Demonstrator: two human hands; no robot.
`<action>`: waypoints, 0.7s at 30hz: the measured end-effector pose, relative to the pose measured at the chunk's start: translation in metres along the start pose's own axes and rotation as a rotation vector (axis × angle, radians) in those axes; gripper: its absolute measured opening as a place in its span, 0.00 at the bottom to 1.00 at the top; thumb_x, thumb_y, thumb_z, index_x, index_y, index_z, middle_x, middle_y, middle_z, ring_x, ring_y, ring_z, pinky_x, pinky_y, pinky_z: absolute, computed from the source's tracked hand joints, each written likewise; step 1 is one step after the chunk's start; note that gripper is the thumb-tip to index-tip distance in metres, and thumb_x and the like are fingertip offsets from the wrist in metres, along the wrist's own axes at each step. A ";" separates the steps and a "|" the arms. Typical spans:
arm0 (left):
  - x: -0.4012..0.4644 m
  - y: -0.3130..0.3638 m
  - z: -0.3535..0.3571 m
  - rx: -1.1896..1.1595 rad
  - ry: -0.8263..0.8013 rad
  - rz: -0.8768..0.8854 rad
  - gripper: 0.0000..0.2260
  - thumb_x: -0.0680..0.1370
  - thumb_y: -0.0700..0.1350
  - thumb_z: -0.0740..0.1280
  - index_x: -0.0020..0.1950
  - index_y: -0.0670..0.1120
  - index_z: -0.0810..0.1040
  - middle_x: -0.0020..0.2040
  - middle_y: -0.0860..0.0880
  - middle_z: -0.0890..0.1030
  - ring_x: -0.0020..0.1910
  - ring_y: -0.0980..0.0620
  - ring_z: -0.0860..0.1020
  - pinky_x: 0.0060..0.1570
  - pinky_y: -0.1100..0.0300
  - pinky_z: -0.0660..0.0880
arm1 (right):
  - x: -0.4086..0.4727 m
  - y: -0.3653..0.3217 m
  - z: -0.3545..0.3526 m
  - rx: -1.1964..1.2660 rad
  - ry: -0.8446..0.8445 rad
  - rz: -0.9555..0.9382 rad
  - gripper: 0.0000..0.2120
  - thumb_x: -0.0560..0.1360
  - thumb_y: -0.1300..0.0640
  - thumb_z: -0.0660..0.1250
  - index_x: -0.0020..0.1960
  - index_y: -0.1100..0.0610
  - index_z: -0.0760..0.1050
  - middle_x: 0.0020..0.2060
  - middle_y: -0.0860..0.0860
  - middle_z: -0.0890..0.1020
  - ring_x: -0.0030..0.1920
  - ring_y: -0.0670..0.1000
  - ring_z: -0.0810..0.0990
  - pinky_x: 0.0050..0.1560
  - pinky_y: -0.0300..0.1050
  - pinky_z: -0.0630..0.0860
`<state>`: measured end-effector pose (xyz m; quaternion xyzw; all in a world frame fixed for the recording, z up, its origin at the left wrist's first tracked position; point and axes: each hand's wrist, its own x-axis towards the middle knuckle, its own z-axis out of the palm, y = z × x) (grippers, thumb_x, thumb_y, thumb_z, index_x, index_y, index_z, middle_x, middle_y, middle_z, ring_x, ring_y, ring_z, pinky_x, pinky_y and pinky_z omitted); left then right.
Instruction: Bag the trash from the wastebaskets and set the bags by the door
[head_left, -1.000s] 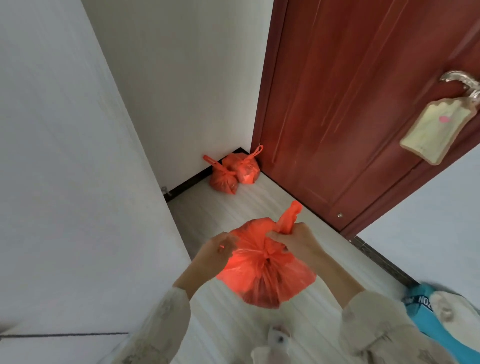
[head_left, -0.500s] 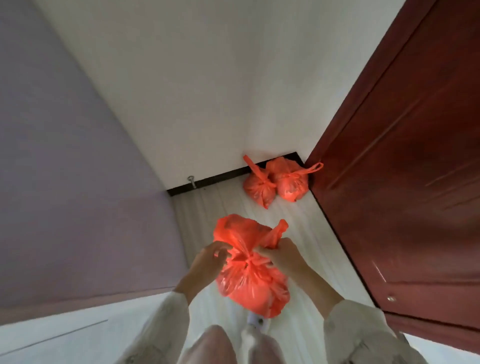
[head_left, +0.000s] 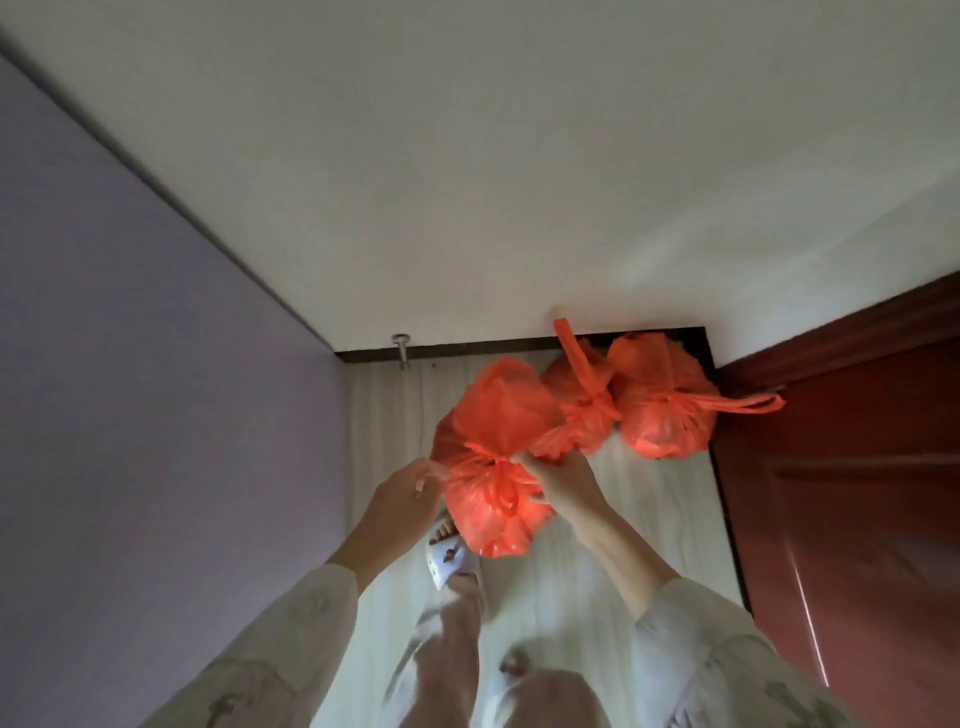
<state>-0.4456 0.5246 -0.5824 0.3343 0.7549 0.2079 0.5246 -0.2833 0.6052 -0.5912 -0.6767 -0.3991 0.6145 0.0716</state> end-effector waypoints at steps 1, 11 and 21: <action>0.019 -0.003 0.004 0.000 -0.002 -0.009 0.08 0.68 0.48 0.56 0.37 0.59 0.72 0.40 0.52 0.78 0.42 0.47 0.77 0.50 0.55 0.73 | 0.024 0.002 0.002 -0.053 0.006 -0.010 0.07 0.74 0.59 0.67 0.37 0.58 0.76 0.42 0.59 0.80 0.45 0.59 0.81 0.45 0.51 0.79; 0.180 -0.048 0.042 0.068 0.022 -0.099 0.10 0.76 0.39 0.59 0.52 0.45 0.78 0.49 0.45 0.82 0.51 0.45 0.80 0.53 0.58 0.72 | 0.246 0.038 0.034 0.023 -0.015 0.134 0.09 0.74 0.58 0.66 0.42 0.64 0.78 0.38 0.58 0.76 0.34 0.53 0.75 0.30 0.44 0.73; 0.198 -0.073 0.068 0.088 0.019 -0.178 0.12 0.77 0.38 0.57 0.43 0.55 0.73 0.43 0.50 0.79 0.44 0.47 0.78 0.53 0.53 0.74 | 0.276 0.041 0.019 0.224 -0.104 0.273 0.17 0.78 0.61 0.60 0.65 0.66 0.67 0.52 0.60 0.74 0.53 0.53 0.75 0.41 0.46 0.77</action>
